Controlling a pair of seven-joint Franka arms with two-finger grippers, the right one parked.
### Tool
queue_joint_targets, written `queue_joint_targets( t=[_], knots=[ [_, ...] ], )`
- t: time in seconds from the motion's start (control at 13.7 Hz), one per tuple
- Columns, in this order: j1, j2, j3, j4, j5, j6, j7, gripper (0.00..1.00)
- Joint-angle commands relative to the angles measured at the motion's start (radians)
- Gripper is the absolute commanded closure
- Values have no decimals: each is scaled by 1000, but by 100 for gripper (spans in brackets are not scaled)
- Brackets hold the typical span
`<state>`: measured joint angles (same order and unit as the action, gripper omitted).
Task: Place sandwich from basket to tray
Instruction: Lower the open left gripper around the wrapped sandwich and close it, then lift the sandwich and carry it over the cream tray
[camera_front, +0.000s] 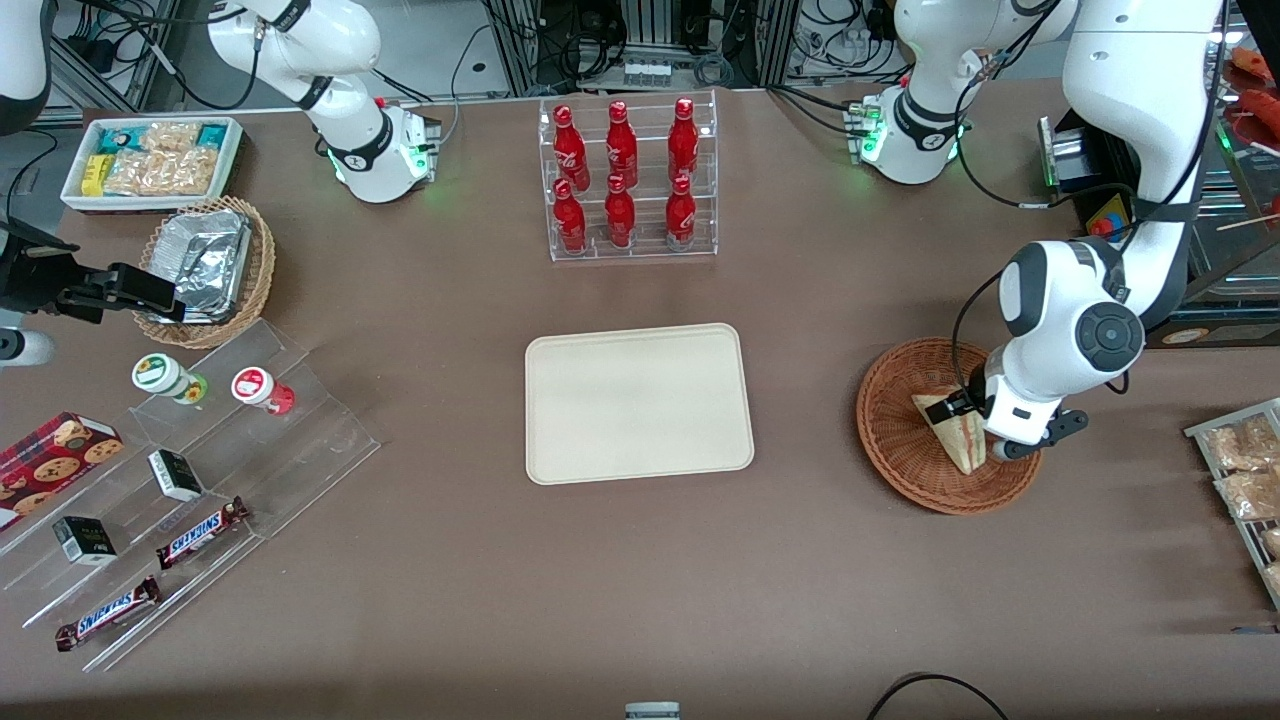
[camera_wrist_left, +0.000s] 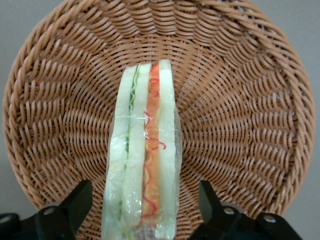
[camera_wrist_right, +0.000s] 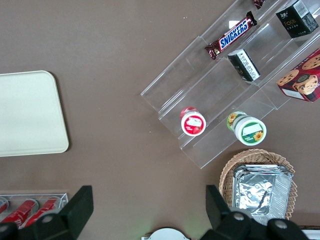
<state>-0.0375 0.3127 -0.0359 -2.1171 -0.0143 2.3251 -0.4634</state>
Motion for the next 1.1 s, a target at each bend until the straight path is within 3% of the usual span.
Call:
queue_joint_targets(
  t=[0.0,0.51,1.02],
  knots=[
    [-10,-21,5,-20,24,10,-9,100],
    [-12,-67,-16,98,28,-218,22,100],
    [-12,-41,-226,206,28,-294,11,100]
  ],
)
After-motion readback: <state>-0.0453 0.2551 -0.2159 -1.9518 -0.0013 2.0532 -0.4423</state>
